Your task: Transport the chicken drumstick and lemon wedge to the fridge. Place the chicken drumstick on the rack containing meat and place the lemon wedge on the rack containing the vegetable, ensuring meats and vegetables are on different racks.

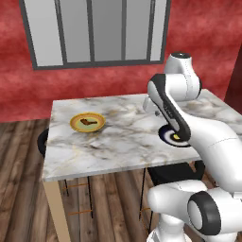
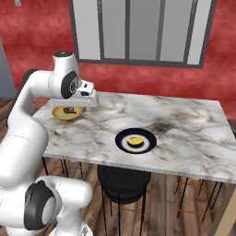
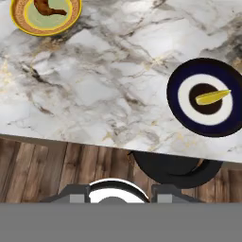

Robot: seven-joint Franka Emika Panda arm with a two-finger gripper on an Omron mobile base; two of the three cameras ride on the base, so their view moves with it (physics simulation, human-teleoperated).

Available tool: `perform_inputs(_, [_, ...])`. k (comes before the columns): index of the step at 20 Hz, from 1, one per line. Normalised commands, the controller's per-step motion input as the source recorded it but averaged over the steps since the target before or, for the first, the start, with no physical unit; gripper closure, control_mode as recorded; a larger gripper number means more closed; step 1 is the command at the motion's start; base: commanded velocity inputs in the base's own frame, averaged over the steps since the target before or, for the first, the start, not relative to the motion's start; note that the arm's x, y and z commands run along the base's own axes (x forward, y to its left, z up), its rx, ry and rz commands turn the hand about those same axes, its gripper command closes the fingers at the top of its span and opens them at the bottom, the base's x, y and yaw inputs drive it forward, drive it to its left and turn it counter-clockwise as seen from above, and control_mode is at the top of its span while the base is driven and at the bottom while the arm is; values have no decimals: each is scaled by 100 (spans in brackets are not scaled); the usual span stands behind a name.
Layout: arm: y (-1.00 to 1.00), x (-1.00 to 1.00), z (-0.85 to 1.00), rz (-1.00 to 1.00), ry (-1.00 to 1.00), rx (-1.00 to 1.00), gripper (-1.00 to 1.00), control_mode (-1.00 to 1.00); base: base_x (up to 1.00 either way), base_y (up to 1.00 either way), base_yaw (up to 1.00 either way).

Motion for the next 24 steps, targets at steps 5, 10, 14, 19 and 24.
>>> perform_inputs(5, [0,-42,-13,0,-2,0,-100,-100,0,0,0])
perform_inputs(10, [-1,-78,-21,-19,-5,0,-100,-100,0,0,0])
perform_inputs(14, [-14,-9,-13,-60,16,0,-100,-100,0,0,0])
perform_inputs(19, [-34,1,-2,-64,26,2,-100,-100,0,0,0])
perform_inputs(24, [-57,32,-1,-53,27,6,-100,-100,0,0,0])
